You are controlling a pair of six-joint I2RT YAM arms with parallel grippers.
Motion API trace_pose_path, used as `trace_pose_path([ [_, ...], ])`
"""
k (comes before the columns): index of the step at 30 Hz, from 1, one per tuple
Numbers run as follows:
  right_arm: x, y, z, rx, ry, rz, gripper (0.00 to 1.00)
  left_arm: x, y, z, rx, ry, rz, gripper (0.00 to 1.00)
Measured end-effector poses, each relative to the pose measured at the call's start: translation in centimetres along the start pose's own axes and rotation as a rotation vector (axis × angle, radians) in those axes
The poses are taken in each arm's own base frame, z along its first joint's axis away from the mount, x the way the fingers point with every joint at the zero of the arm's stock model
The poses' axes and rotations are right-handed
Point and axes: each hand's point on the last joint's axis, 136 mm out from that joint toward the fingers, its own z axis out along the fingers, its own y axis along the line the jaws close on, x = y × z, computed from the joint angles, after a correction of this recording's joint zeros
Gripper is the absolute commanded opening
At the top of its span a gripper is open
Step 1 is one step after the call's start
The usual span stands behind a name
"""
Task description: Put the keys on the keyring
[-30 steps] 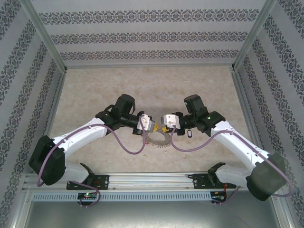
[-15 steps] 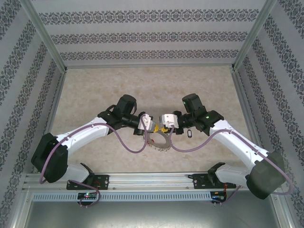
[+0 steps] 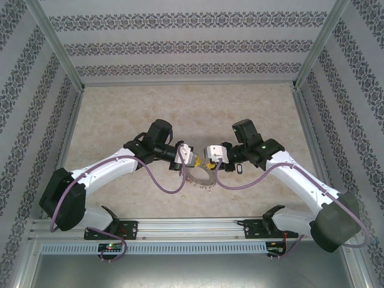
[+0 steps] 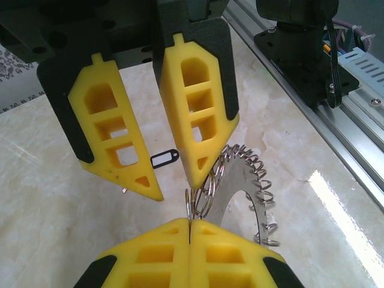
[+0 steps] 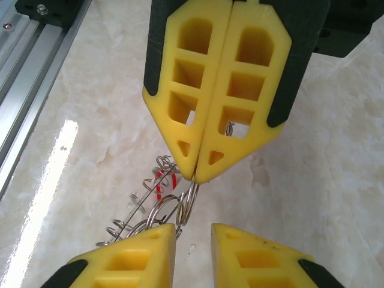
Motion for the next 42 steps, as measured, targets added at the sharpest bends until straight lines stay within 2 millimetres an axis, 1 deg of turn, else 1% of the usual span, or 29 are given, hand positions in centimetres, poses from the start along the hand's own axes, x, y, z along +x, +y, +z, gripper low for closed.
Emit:
trace_pose_path([
  [13, -0.2, -0.1, 0.0, 0.002, -0.009, 0.005, 0.25, 0.2, 0.0, 0.1, 0.003, 0.002, -0.008, 0.0],
  [21, -0.5, -0.2, 0.1, -0.001, -0.024, 0.002, 0.27, 0.2, 0.0, 0.1, 0.003, 0.003, -0.02, 0.0],
  [29, -0.5, -0.2, 0.9, -0.014, -0.027, 0.001, 0.16, 0.2, 0.0, 0.1, 0.004, 0.004, -0.029, 0.0],
  [35, -0.4, -0.4, 1.2, -0.014, -0.026, 0.013, 0.14, 0.3, 0.0, 0.1, 0.001, 0.007, -0.029, 0.0],
  [36, -0.4, -0.5, 1.2, -0.012, -0.026, 0.012, 0.09, 0.3, 0.0, 0.1, 0.001, 0.007, -0.029, 0.0],
  [37, -0.4, -0.5, 1.2, -0.01, -0.024, 0.014, 0.02, 0.3, 0.1, 0.1, -0.001, 0.009, -0.028, 0.0],
  [38, -0.4, -0.6, 1.3, -0.008, -0.022, 0.015, 0.0, 0.4, 0.1, 0.1, -0.004, 0.012, -0.028, 0.0],
  [39, -0.4, -0.6, 1.3, -0.004, -0.02, 0.016, 0.0, 0.4, 0.1, 0.1, -0.005, 0.013, -0.029, 0.0],
  [40, -0.4, -0.7, 1.3, -0.001, -0.019, 0.013, 0.0, 0.5, 0.2, 0.1, -0.007, 0.016, -0.029, 0.05],
  [41, -0.4, -0.8, 1.3, 0.003, -0.02, 0.019, 0.0, 0.5, 0.2, 0.1, -0.007, 0.019, -0.027, 0.12],
  [42, -0.4, -0.8, 1.3, 0.005, -0.021, 0.027, 0.0, 0.6, 0.2, 0.1, -0.008, 0.022, -0.026, 0.17],
])
